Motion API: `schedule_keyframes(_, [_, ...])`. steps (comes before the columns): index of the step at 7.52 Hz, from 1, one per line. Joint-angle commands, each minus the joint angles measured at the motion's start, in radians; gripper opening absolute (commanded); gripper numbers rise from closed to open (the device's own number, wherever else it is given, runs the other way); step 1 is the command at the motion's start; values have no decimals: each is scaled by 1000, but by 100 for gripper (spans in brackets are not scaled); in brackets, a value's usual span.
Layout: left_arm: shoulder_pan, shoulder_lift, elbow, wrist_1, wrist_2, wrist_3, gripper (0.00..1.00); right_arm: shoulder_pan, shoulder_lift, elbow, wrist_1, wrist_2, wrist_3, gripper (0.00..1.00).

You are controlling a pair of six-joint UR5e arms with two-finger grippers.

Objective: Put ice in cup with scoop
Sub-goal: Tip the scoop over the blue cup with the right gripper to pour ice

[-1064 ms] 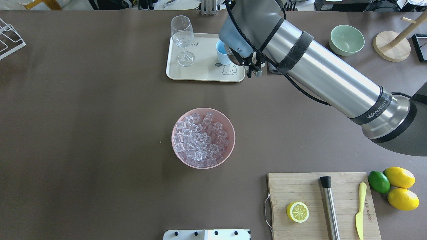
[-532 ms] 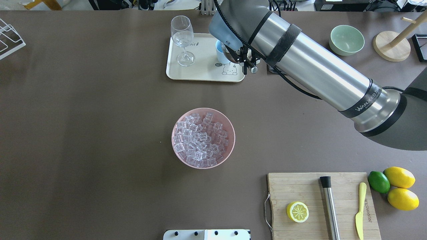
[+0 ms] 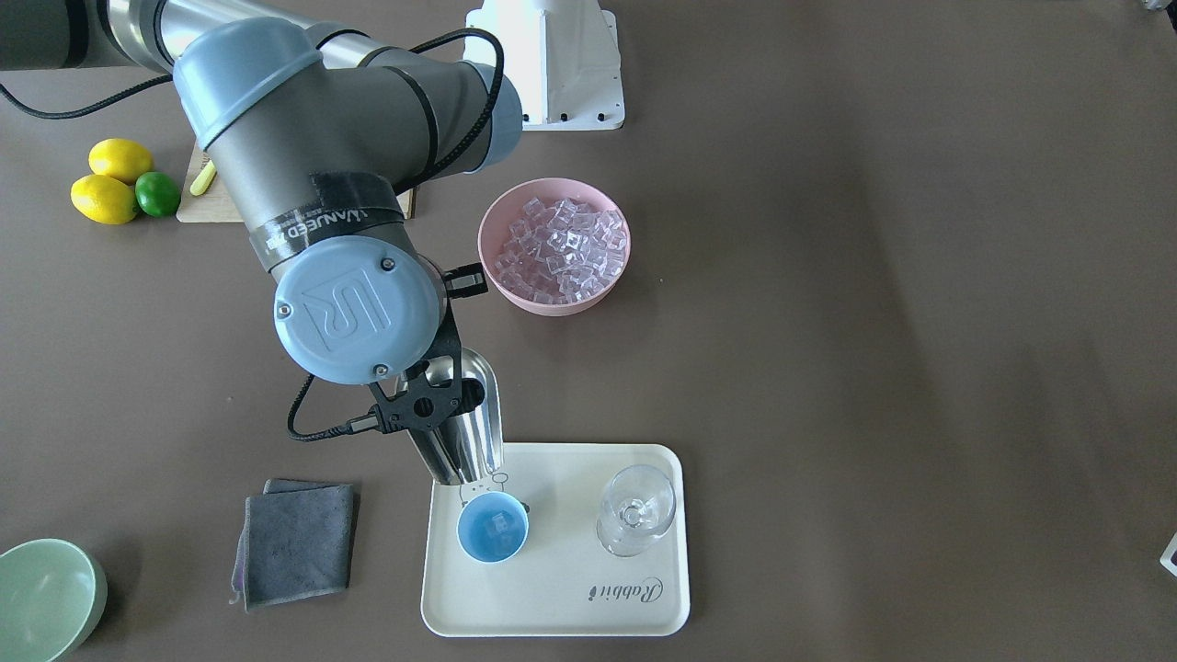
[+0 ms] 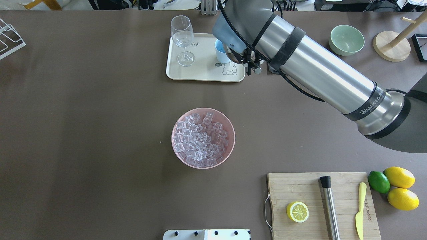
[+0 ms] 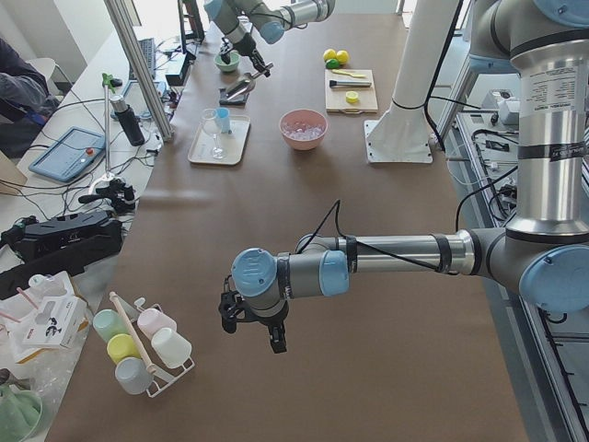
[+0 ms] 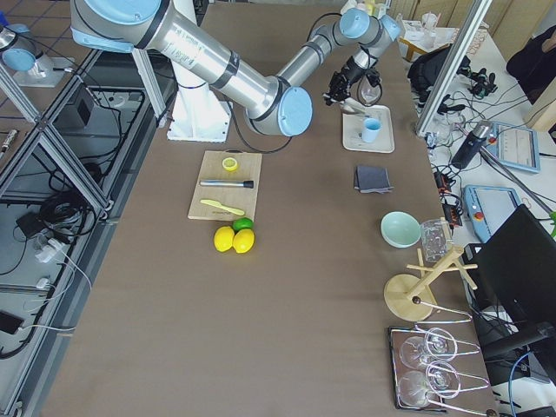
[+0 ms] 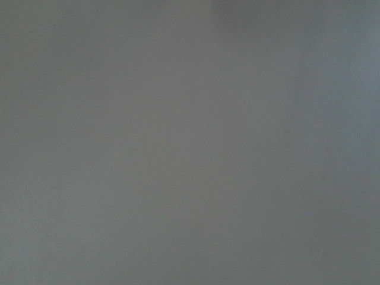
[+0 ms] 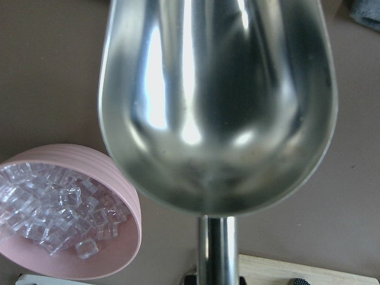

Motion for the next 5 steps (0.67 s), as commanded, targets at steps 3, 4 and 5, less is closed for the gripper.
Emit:
schedule_keyframes(3, [6,-11,9,1,-1,1,98,38,-344,472,3,-109,115,0])
schedule_keyframes(4, [5,-11,9,2,-2,1,98,38,-431,564,15,-127,130,0])
schedule_keyframes(5, [5,-11,9,-1,-2,1,98,38,-526,632,71,-135,202,0])
